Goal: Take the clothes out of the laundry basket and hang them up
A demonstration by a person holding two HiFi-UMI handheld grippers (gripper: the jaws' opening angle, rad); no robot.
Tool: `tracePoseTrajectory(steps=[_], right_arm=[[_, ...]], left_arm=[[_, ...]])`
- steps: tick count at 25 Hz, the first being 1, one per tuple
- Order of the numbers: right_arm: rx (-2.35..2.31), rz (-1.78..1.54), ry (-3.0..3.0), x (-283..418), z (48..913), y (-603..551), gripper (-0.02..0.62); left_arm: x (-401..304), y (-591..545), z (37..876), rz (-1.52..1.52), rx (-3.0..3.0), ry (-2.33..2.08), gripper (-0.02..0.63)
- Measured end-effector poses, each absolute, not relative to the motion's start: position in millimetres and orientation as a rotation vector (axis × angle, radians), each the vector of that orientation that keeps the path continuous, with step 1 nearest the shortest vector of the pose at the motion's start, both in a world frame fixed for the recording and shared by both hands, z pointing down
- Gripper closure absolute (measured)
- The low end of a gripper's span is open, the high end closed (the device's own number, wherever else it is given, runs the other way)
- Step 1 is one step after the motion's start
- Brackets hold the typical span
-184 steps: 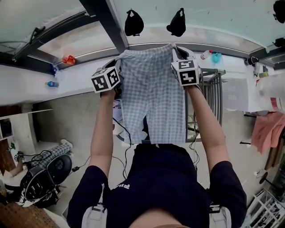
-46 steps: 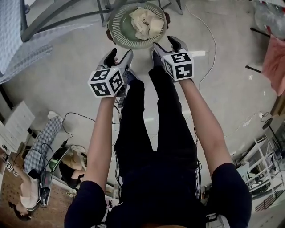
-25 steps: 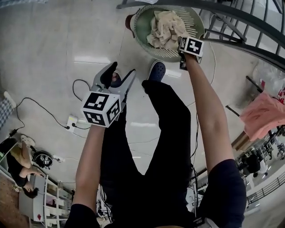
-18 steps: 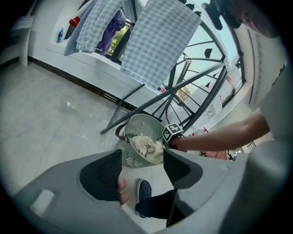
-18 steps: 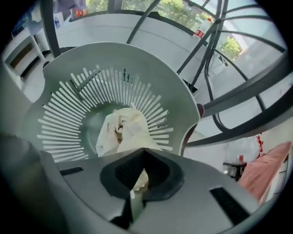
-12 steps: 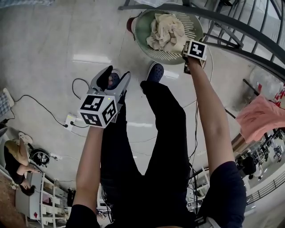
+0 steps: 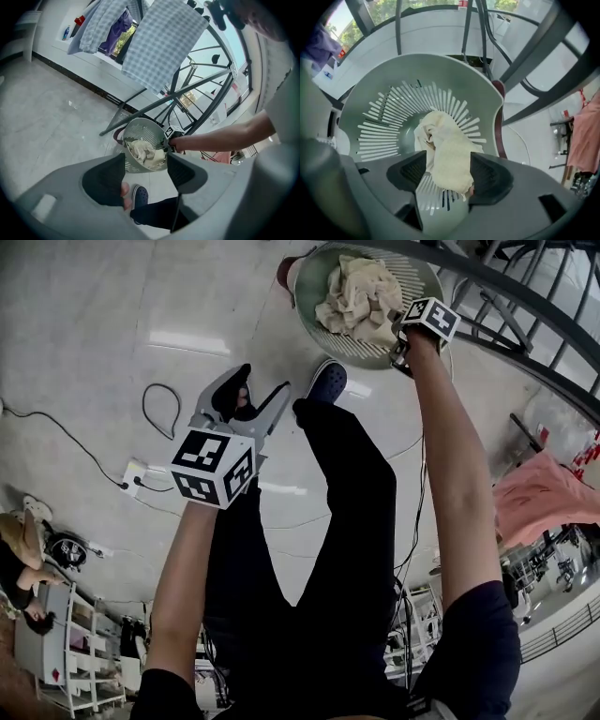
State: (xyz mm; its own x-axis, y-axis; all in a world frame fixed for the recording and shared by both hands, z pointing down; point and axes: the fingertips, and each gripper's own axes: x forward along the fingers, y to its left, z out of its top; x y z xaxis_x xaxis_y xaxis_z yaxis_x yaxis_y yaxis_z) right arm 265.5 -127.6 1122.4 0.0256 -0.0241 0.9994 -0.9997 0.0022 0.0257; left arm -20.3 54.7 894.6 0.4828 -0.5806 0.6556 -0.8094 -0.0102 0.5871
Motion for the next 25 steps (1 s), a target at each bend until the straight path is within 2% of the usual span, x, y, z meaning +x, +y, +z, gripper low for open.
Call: tracePoseTrajectory(steps=[2,6,7,9,19,25], right_arm=[[1.271,1.221,-1.151,274.0,1134.9,-123.0,0.296],[1.323,1.318,-1.084,277.3,1154.2,-122.2,0.304],[1.33,1.313,-1.071,276.5,1155.8,-122.4,0.357],[1.329,1.246,-1.058,278.4,1153.2,-122.8,0.576],[1.203,1.091,-1.327,264.9,1057.3,-118.2,0.586],[1.073,0.59,-1.601,238.7,947.4,-103.9,0.587]], left_arm=[[-15.5,60.6,896.2,0.281,1.705,-1.182,0.331],[-9.3,68.5,910.8,0.27,1.689,-1.169,0.331],[-9.8,70.1,914.9,0.271,1.678,-1.17,0.331],[-11.3,72.1,919.5,0.269,1.657,-1.174,0.331],[5.1,65.9,878.9,0.281,1.662,-1.134,0.331],[24.3,64.7,813.5,0.312,1.721,-1.079,0.331]])
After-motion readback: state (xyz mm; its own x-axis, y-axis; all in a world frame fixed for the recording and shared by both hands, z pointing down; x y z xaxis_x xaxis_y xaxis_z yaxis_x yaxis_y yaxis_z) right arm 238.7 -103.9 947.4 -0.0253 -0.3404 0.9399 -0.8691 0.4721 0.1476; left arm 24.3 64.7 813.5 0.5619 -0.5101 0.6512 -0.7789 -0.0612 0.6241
